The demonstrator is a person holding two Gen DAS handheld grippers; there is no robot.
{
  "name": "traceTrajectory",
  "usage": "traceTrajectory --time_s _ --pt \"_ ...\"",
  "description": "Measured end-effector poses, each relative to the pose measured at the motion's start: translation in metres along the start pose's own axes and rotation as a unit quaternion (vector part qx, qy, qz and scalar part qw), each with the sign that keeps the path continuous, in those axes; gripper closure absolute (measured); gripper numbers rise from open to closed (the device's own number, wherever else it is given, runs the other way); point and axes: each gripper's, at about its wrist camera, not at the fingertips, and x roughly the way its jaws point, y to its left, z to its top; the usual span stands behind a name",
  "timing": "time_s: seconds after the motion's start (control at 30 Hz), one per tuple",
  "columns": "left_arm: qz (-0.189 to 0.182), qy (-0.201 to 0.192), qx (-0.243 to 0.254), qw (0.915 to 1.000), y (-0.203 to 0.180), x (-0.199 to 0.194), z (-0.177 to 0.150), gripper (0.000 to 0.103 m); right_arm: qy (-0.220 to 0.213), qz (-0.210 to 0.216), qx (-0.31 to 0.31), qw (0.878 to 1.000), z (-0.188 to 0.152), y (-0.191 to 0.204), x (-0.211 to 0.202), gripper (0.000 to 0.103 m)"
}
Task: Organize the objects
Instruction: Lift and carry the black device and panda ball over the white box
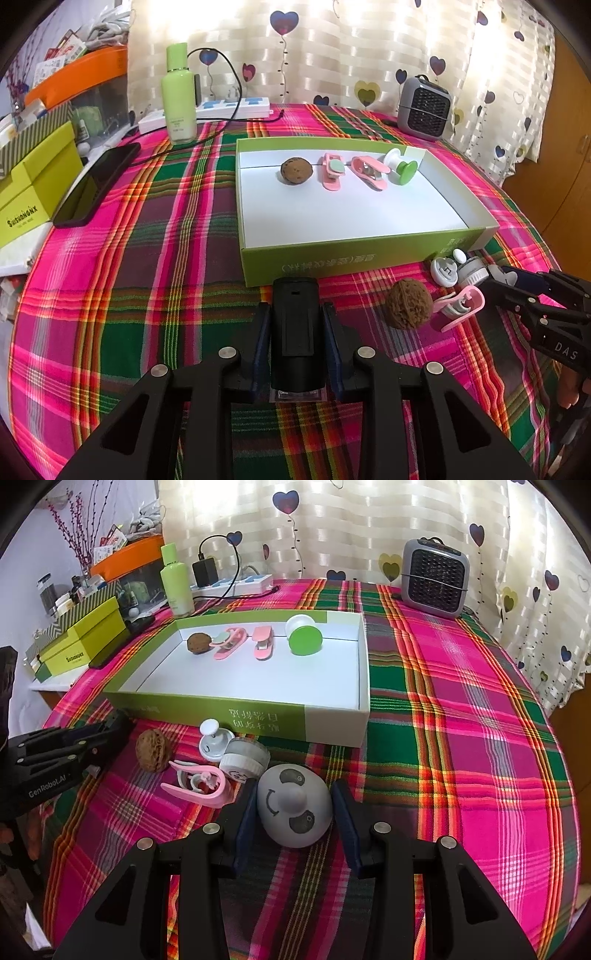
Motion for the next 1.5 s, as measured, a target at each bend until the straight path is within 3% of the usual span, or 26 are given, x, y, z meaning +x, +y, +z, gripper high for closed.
traceTrajectory --time_s 0.6,1.07,1.5 --pt "-0.006 -0.018 0.006 0.9998 -0.001 -0.021 -0.001 0.078 -0.021 0.011 0.004 1.0 0.004 0.004 -0.014 0.062" --pt "-0.013 0.006 0.003 0.9999 -0.002 -0.009 -0.012 0.078 -0.023 0.014 0.005 1.0 0.0 0.006 -0.017 0.062" --pt "-0.004 0.004 0.012 0.9999 -0.006 -0.014 -0.019 0.078 -0.024 0.015 0.006 1.0 -0.001 0.006 -0.018 0.062"
